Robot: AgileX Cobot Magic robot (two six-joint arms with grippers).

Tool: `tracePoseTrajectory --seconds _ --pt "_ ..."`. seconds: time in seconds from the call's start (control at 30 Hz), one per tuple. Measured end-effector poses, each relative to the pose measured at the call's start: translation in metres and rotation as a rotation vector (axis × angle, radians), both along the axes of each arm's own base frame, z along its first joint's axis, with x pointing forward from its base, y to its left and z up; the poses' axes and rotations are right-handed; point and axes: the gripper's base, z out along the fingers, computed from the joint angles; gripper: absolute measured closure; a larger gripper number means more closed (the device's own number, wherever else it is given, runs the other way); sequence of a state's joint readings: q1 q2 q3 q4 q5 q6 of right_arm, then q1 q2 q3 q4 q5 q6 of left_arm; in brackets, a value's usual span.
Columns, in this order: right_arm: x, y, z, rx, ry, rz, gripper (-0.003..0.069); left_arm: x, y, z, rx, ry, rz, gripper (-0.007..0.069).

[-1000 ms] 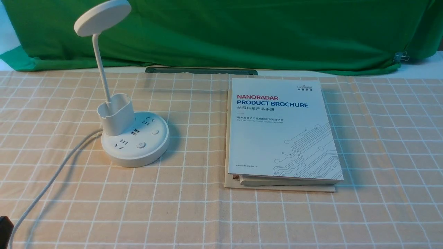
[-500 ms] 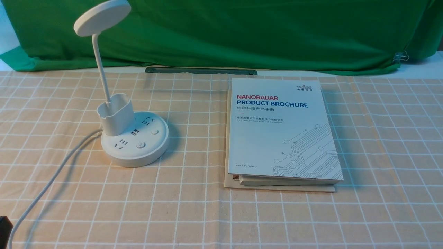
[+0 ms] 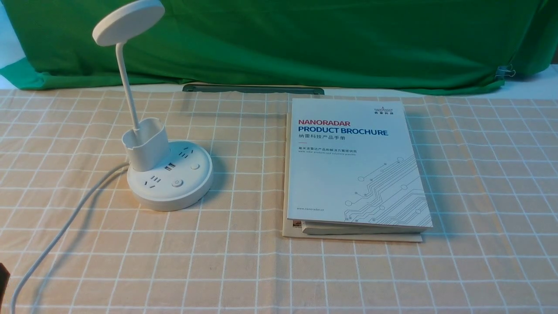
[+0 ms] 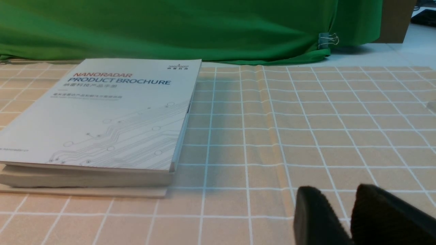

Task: Turn on the table lamp on the light coffee tablecloth with your hand.
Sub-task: 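Press the power button on the lamp base to turn the lamp on with the left gripper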

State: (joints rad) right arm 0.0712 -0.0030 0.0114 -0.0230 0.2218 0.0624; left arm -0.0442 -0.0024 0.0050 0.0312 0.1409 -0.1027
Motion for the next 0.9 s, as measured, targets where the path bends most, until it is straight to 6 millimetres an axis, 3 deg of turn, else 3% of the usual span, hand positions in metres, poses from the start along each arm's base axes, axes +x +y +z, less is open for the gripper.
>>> tracePoseTrajectory --seconds 0.3,0.33,0.37,0.4,0.5,0.63,0.73,0.83,0.9 --pt "0.000 0.000 0.000 0.000 0.000 0.000 0.0421 -0.010 -0.001 0.047 -0.023 -0.534 -0.018 0.0623" --pt "0.000 0.000 0.000 0.000 0.000 0.000 0.0421 -0.017 0.000 0.058 -0.066 -0.676 -0.020 0.0623" --pt "0.000 0.000 0.000 0.000 0.000 0.000 0.0421 -0.017 0.000 0.058 -0.079 -0.675 -0.019 0.0623" --pt "0.000 0.000 0.000 0.000 0.000 0.000 0.0421 -0.024 0.002 0.067 -0.144 -0.805 -0.031 0.0623" --pt "0.000 0.000 0.000 0.000 0.001 0.000 0.0421 -0.035 0.005 0.077 -0.231 -0.955 -0.048 0.0622" --pt "0.000 0.000 0.000 0.000 0.001 0.000 0.0421 -0.046 0.001 0.102 -0.207 -1.044 -0.100 0.0618" --pt "0.000 0.000 0.000 0.000 0.003 0.000 0.0421 -0.057 -0.002 0.144 -0.158 -1.069 -0.113 0.0611" --pt "0.000 0.000 0.000 0.000 0.003 0.000 0.0421 -0.049 -0.001 0.189 -0.130 -0.877 -0.072 0.0607" --pt "0.000 0.000 0.000 0.000 0.003 0.000 0.0421 -0.027 0.000 0.207 -0.097 -0.670 -0.039 0.0606"
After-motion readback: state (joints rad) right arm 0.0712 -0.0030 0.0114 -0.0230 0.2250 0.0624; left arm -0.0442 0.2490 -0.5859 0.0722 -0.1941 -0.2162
